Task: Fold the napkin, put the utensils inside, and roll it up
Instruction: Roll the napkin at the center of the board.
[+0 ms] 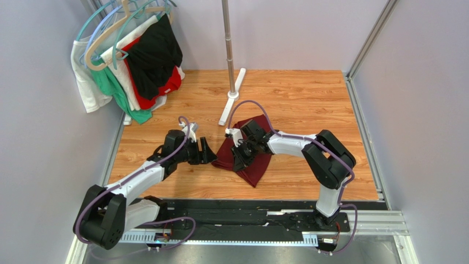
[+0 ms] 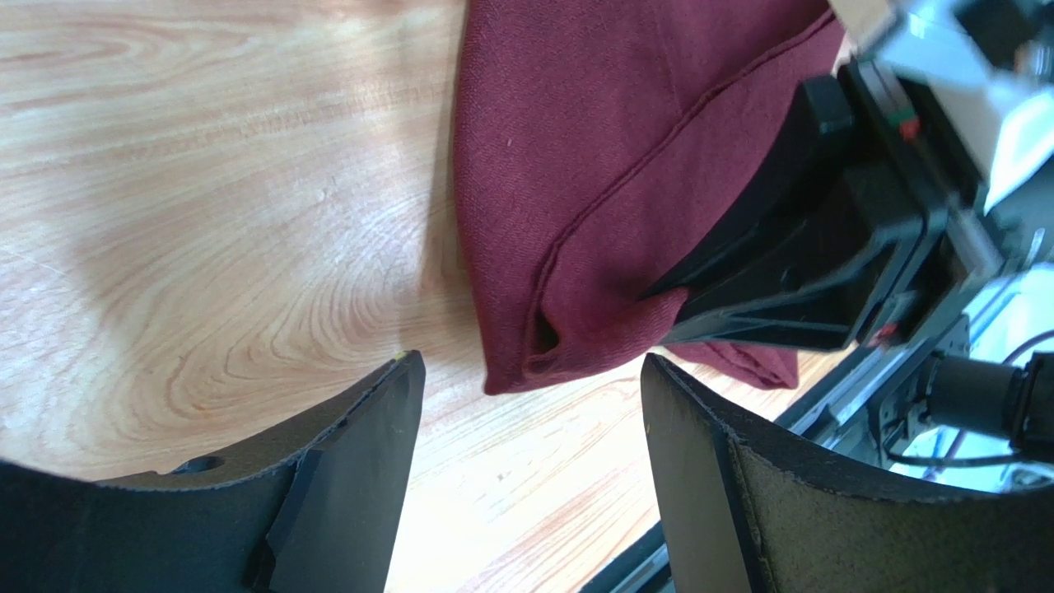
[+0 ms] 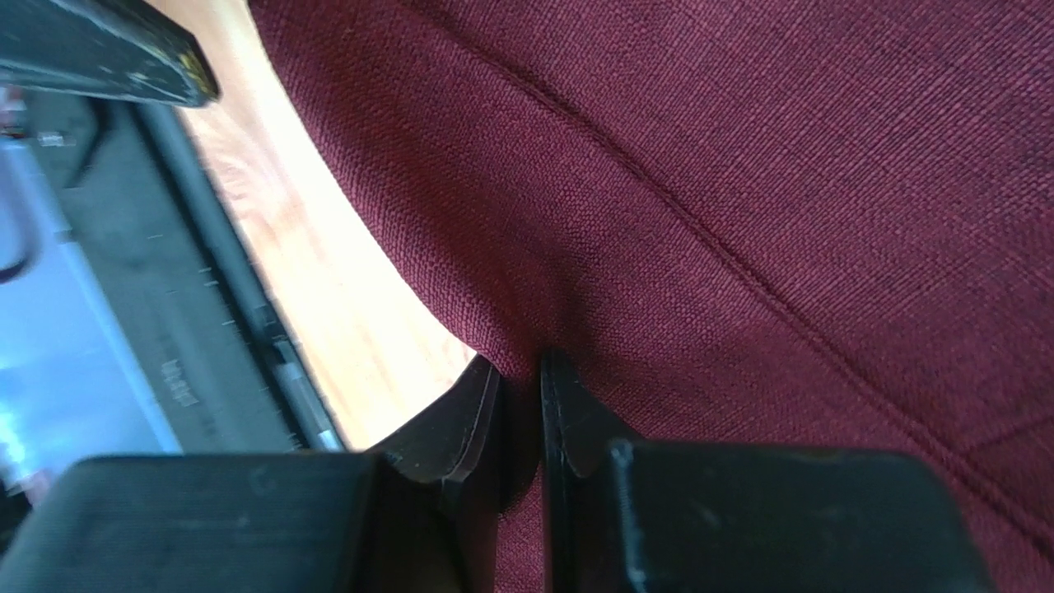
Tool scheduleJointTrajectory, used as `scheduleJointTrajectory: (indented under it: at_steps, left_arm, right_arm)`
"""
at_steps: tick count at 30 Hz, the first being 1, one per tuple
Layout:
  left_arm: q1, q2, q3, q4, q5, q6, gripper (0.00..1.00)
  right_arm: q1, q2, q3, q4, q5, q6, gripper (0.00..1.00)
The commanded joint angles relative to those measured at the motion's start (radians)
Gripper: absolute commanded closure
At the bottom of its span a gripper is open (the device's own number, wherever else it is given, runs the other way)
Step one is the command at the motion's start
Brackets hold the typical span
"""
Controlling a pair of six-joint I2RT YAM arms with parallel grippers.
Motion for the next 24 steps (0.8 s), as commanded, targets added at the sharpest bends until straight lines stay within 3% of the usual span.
scheduleJointTrajectory:
  at_steps: [1, 9, 16, 24]
  left_arm:
    - [-0.016, -0.027, -0.024, 0.118, 0.036, 0.046, 0.26]
    - [-0.111, -0.047, -0.018, 0.060, -0.172, 0.047, 0.23]
    - [-0.111, 0.097, -0.035, 0.201, -0.149, -0.142, 0.18]
    - [-0.111, 0.166, -0.035, 0.247, -0.116, -0.227, 0.19]
  right_arm:
    - [-0.048, 0.043, 0.032, -0.054, -0.168, 0.056, 0.98]
    - [-0.086, 0.092, 0.055, -0.060, -0.253, 0.058, 0.99]
    - [-0.103, 0.112, 0.072, -0.071, -0.247, 0.051, 1.00]
    - [-0.106, 0.121, 0.079, -0.081, -0.225, 0.039, 1.00]
